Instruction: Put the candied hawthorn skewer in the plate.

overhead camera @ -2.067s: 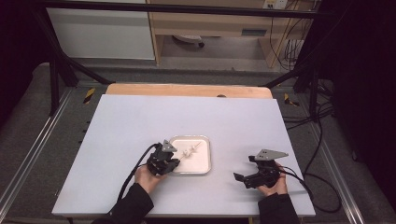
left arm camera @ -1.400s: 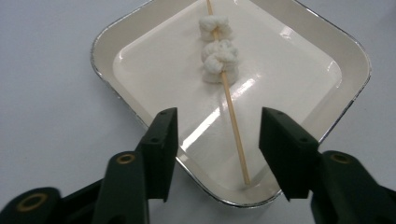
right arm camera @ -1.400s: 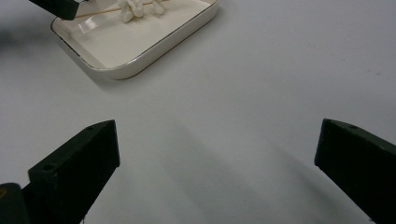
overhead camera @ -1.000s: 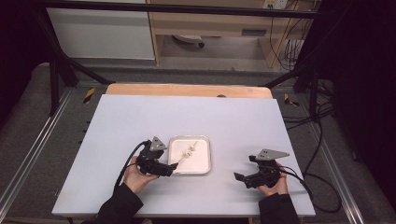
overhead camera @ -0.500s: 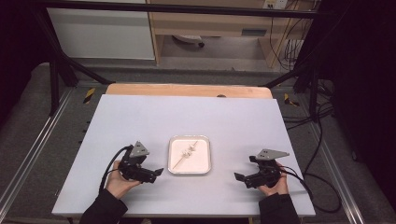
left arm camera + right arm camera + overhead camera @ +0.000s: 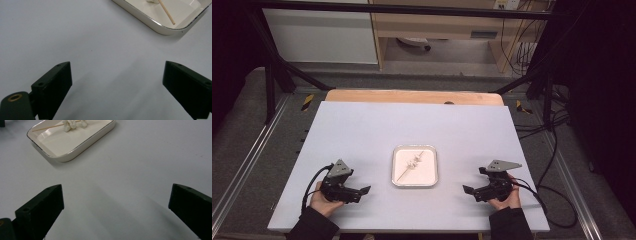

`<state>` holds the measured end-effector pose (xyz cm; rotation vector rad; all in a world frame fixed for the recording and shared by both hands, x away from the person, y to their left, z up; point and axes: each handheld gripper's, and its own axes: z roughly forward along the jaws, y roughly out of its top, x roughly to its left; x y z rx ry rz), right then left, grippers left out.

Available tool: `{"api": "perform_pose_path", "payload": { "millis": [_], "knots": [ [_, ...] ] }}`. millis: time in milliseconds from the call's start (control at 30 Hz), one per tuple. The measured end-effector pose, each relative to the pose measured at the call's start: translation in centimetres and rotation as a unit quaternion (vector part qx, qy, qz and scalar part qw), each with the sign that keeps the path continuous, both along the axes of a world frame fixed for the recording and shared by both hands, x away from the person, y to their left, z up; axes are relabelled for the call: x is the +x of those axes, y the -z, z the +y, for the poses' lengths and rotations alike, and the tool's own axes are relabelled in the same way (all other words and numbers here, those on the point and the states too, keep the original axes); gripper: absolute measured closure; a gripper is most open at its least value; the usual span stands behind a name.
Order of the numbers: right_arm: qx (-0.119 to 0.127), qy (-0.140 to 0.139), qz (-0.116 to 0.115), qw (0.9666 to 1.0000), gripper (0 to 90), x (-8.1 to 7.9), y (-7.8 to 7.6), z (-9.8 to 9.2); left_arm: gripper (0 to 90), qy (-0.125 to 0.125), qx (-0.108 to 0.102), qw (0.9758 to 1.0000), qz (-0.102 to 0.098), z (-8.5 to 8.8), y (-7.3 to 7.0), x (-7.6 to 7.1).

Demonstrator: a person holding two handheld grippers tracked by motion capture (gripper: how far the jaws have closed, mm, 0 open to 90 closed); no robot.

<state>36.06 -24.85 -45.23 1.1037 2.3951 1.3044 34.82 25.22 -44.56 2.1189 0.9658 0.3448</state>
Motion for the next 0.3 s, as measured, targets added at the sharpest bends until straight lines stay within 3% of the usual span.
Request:
{"api": "perform_pose_path", "payload": {
  "millis": [300],
  "knots": [
    [-0.004, -0.002, 0.005, 1.0, 0.7, 0.0, 0.12, 0.09, 8.8, -0.003, 0.004, 1.0, -0.006, 0.29, 0.37, -0.24]
  ]
}}
